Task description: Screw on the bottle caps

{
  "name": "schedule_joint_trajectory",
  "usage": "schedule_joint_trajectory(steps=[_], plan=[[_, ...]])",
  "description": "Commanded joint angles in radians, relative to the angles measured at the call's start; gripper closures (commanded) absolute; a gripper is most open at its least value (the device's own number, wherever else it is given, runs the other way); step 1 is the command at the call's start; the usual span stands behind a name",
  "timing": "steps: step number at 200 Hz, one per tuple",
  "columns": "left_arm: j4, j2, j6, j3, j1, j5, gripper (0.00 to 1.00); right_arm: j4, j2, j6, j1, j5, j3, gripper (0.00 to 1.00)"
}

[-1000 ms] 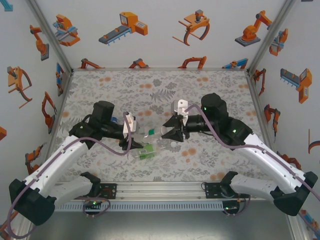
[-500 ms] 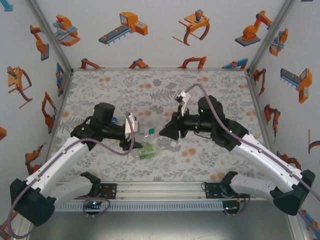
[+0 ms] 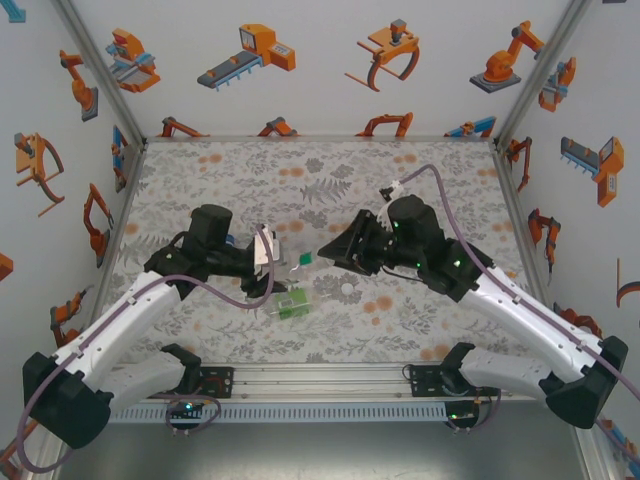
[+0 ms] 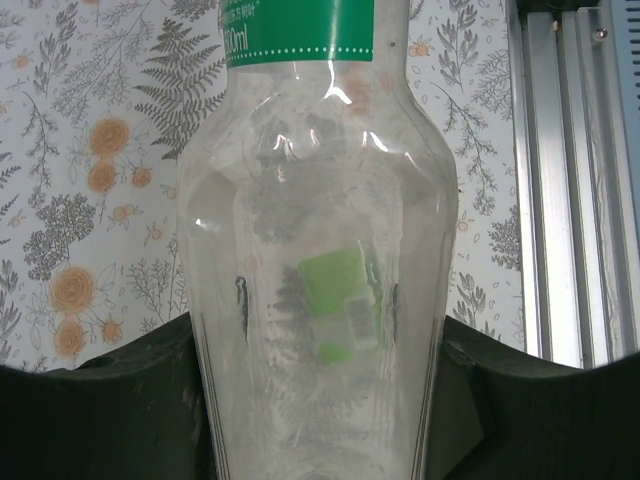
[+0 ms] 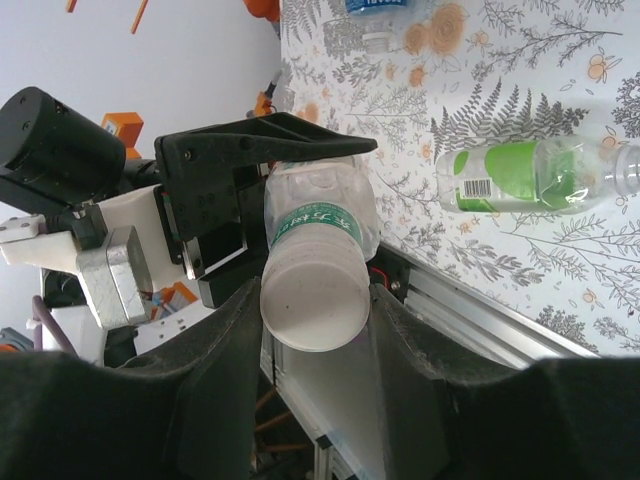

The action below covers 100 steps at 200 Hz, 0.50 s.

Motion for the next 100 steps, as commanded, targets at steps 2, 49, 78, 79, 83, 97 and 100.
schedule_joint_trajectory(steps=[2,49,78,79,83,97,100], plan=[[0.097,-0.01,0.02,0.02,-0.014,0.142,1.0,0.024,-0.006,-0.15,0.006,0.037,0.028,0.54],[0.078,-0.035,-0.003,0.015,-0.014,0.164,1.0,0.064,-0.095,-0.572,0.004,0.043,0.057,0.29],[0.051,-0.041,-0.004,0.008,-0.015,0.177,1.0,0.053,-0.133,-0.865,0.004,-0.021,0.068,0.34],[0.051,-0.041,-0.003,0.008,-0.016,0.179,1.0,0.053,-0.133,-0.875,0.004,-0.024,0.069,0.34],[0.047,-0.041,-0.003,0.008,-0.015,0.182,1.0,0.049,-0.135,-0.91,0.004,-0.041,0.072,0.34],[0.031,-0.04,-0.003,0.013,-0.016,0.194,1.0,0.025,-0.133,-1.032,0.004,-0.128,0.093,0.35],[0.026,-0.041,-0.001,0.014,-0.015,0.196,1.0,0.016,-0.131,-1.062,0.004,-0.149,0.099,0.35]])
